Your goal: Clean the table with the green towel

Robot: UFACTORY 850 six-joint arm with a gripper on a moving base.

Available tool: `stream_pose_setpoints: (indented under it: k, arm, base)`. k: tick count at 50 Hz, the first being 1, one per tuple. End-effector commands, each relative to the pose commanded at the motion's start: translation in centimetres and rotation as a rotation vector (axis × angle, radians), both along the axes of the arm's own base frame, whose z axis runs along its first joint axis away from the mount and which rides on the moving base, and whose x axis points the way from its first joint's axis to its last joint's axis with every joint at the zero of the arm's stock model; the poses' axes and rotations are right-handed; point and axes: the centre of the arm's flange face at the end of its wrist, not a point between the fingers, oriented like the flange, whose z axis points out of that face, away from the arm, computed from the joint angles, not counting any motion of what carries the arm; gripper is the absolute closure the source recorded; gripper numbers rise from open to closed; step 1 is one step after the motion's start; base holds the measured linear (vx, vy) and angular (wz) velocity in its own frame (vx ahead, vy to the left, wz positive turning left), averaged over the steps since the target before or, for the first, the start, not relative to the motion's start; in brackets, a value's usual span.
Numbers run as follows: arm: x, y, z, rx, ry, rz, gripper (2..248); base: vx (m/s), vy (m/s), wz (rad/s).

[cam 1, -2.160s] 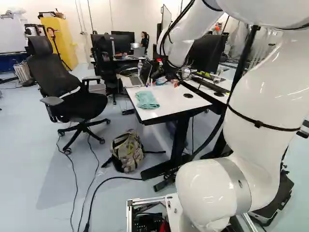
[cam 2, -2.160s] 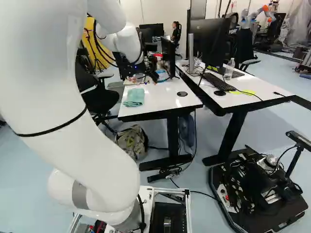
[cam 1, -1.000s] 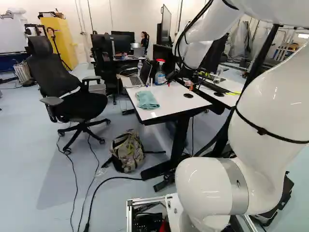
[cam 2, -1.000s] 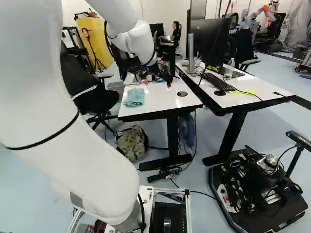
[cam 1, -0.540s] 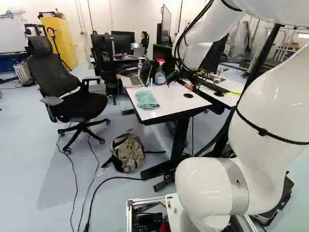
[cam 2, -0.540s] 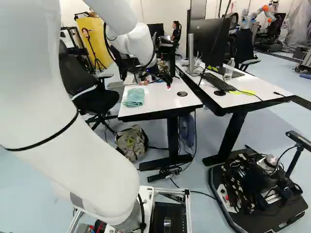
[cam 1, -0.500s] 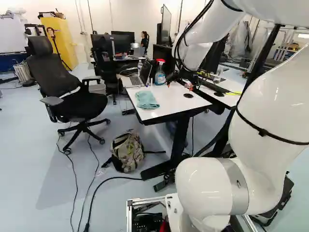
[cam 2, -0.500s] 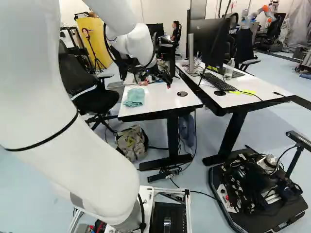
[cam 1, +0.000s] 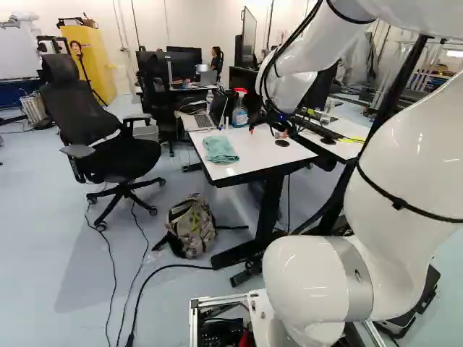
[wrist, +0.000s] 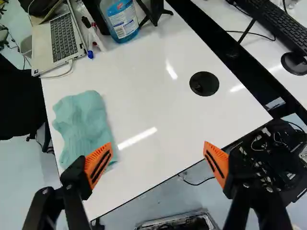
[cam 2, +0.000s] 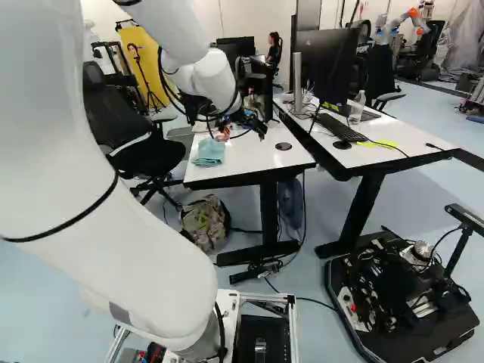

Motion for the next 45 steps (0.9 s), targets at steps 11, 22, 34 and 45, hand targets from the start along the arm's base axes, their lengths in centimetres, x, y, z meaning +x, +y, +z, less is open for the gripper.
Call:
stream_pose_setpoints:
  k: [11, 22, 34, 45]
  arm:
    - [-0.9, 0.5, -1.3, -0.018, -0.039, 0.010, 3]
    - [-2.1, 1.1, -2.9, -0.038, -0.084, 0.022, 3]
    - [-3.7, 1.9, -4.7, -0.061, -0.141, 0.040, 3]
    - [-5.6, 2.7, -6.6, -0.083, -0.202, 0.060, 3]
  base:
    - [0.000, 0.000, 0.000]
    - [0.000, 0.000, 0.000]
    - [0.000, 0.000, 0.000]
    - [0.000, 0.000, 0.000]
